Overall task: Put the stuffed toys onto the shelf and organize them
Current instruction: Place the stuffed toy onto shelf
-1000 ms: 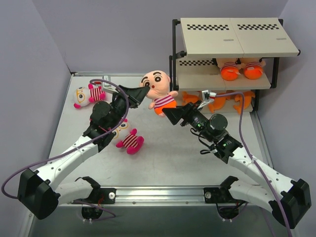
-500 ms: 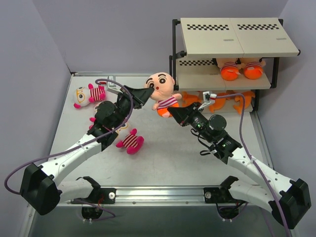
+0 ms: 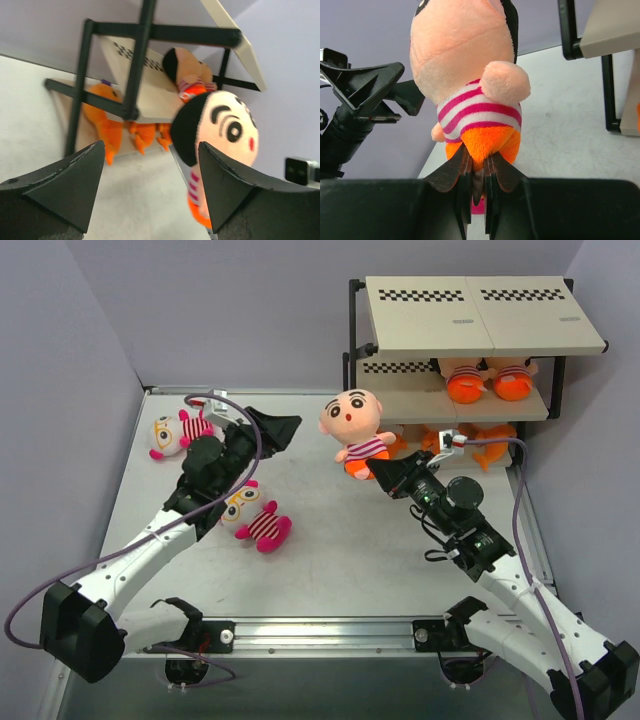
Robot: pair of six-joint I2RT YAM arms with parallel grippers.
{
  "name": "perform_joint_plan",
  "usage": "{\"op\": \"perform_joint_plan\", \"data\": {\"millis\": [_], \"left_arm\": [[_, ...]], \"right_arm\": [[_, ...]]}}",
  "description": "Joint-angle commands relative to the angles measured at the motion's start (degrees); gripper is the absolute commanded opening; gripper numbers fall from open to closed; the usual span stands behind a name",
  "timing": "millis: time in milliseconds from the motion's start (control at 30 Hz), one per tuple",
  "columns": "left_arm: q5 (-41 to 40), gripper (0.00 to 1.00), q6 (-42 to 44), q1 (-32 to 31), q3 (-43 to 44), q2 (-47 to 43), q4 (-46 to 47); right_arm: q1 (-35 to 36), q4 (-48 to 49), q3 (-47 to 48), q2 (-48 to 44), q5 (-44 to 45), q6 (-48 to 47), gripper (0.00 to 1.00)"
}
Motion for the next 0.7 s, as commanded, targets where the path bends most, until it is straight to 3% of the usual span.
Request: {"op": "perform_joint_plan", "data": {"millis": [0, 100, 267, 433, 667], "left_arm": [[3.4, 0.84, 4.2, 5.5, 2.5, -3.8, -7.0], [7.2, 0.88, 6.8, 12.0, 2.2, -6.0, -13.0], [7.9, 0.97, 19.2, 19.3, 4.3, -8.9, -28.6], [-2.0, 0.94, 30.9, 19.3, 3.5, -11.4, -34.3], [-9.6, 0.94, 37.9, 17.0, 2.2, -13.7, -33.9]], "right_arm": [[-2.1, -3.8, 0.5, -2.8, -0.1, -1.4, 0.0], [-3.3, -8.6, 2.3, -3.1, 1.5, -2.0, 0.0], [-6.0, -13.4, 5.8, -1.7, 2.4, -2.3, 0.0], [-10.1, -16.3, 8.9, 0.6, 2.6, -0.7, 0.0], [-15.3, -15.3, 13.0, 4.7, 2.4, 0.7, 0.0]]}}
